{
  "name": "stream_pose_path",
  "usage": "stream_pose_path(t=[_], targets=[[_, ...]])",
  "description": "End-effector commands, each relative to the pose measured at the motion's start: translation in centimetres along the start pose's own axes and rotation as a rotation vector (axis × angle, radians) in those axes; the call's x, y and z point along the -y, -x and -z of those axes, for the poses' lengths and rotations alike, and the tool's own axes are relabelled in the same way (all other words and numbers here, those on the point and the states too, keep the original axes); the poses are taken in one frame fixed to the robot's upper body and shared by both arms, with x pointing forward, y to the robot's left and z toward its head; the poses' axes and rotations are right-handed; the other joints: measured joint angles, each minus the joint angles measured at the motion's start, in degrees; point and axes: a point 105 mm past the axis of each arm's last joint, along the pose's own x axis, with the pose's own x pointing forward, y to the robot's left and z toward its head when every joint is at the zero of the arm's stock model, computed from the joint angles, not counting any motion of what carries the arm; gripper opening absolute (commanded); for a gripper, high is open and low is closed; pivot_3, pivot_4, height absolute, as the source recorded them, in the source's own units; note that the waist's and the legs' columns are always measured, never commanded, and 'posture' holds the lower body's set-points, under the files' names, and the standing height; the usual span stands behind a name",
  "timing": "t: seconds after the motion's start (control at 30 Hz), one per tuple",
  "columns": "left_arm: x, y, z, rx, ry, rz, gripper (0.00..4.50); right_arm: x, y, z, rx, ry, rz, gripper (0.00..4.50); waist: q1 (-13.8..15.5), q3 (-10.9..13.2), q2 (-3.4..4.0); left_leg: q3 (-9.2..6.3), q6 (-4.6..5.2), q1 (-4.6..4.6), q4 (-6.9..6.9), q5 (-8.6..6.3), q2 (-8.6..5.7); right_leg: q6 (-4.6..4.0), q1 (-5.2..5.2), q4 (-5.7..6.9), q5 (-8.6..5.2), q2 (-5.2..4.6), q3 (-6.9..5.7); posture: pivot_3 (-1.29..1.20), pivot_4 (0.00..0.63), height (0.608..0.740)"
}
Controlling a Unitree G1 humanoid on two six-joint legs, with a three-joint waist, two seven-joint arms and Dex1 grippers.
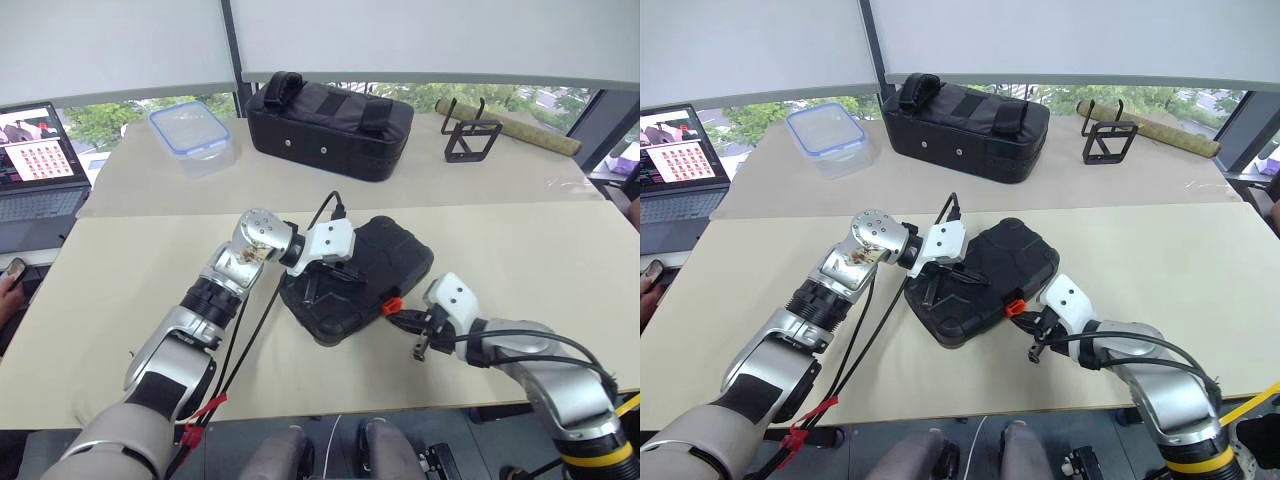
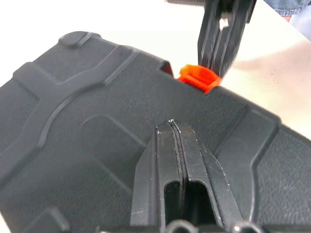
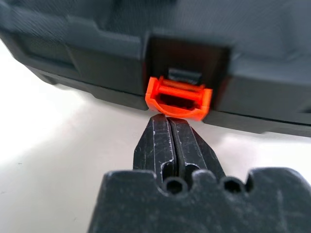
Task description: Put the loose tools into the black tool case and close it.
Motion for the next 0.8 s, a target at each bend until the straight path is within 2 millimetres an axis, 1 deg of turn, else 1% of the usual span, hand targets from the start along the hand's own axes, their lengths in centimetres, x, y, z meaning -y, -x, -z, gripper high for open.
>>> stream_pose_path(t=[0.03,0.17,0.27,0.4,0.47,0.5,0.53,0.57,0.63,0.67,0.7,0.8], targets=[[1.2,-1.1,2.3,-0.079,0.047,0.057,0.02,-0.6,0.9,-2.2,0.064,0.074,-0.010,0.00,0.02,-0.01,-0.01,-0.02,-0.01,0.07,-0.02,-0.01,0.02,0.00,0.07,-0.02,0.00,0.01,0.00,0.00,0.150,0.722],[1.2,-1.0,2.3,-0.080,0.046,0.055,0.02,-0.3,1.4,-0.9,0.017,0.060,-0.004,0.00,0.47,0.00,-0.01,-0.03,0.06,0.09,-0.02,-0.03,0.00,0.01,0.13,-0.09,-0.01,0.01,-0.03,0.00,0.150,0.722],[1.0,-0.9,2.4,-0.082,0.049,0.049,0.02,-0.2,2.0,-0.5,-0.011,0.069,-0.018,0.00,0.50,-0.01,-0.01,0.01,0.10,0.08,-0.01,-0.02,-0.02,0.01,0.14,-0.10,0.00,-0.04,-0.02,0.00,0.150,0.722],[1.0,0.3,3.0,-0.088,0.071,0.017,0.02,0.0,3.9,-0.3,-0.037,0.045,-0.075,0.00,0.58,0.00,-0.01,0.01,0.07,0.07,-0.01,-0.04,-0.02,0.02,0.13,-0.10,-0.01,-0.05,-0.02,0.00,0.150,0.722],[1.1,3.8,3.6,-0.066,0.144,-0.051,0.52,1.6,6.2,-0.5,-0.044,0.022,-0.068,0.59,0.52,0.00,-0.02,0.00,0.08,0.08,-0.01,-0.05,0.00,0.02,0.16,-0.13,-0.01,-0.04,-0.02,0.00,0.150,0.722],[1.5,5.8,3.7,-0.053,0.178,-0.080,0.72,2.3,7.4,-0.8,-0.031,0.012,-0.064,0.81,-0.19,0.00,0.00,0.01,0.08,0.09,-0.01,-0.05,0.00,0.02,0.16,-0.13,-0.01,-0.03,-0.02,0.00,0.150,0.722],[1.9,7.0,3.7,-0.046,0.198,-0.096,1.09,2.7,8.1,-1.1,-0.019,0.007,-0.064,1.15,-0.77,0.00,0.00,0.13,0.11,0.08,-0.15,-0.04,0.02,0.01,0.04,-0.10,-0.01,-0.01,0.05,0.00,0.150,0.722],[2.7,8.6,3.6,-0.031,0.228,-0.102,1.47,3.1,8.9,-1.4,-0.009,-0.014,-0.073,1.50,-1.06,-0.01,0.00,0.17,0.11,0.23,-0.35,-0.04,0.06,0.00,0.04,-0.09,-0.01,0.01,0.11,0.00,0.150,0.722],[4.7,11.7,3.1,0.001,0.306,-0.109,2.05,3.3,10.5,-1.9,0.002,-0.042,-0.115,2.11,-1.48,-0.01,0.05,0.18,0.04,0.46,-0.67,-0.01,0.09,-0.10,0.06,-0.11,-0.05,0.03,0.10,0.00,0.150,0.722],[5.7,13.1,2.8,0.011,0.349,-0.115,2.47,3.3,11.3,-2.1,0.004,-0.049,-0.140,2.48,-1.62,-0.03,0.09,0.18,0.04,0.45,-0.78,-0.01,0.10,-0.13,-0.01,-0.13,-0.07,0.03,0.11,0.00,0.150,0.722],[6.7,14.4,2.6,0.011,0.389,-0.125,2.76,3.3,11.9,-2.2,0.002,-0.054,-0.162,2.80,-1.68,0.03,0.15,0.15,0.01,0.45,-0.81,-0.01,0.12,-0.17,-0.05,-0.06,-0.10,0.03,0.09,0.00,0.150,0.722],[9.0,17.2,2.0,-0.006,0.484,-0.162,3.81,3.6,13.1,-2.5,-0.005,-0.067,-0.192,3.79,-1.40,0.13,0.19,0.12,-0.05,0.41,-0.84,-0.05,0.20,-0.23,-0.07,-0.16,-0.13,0.10,0.06,0.00,0.150,0.722]])
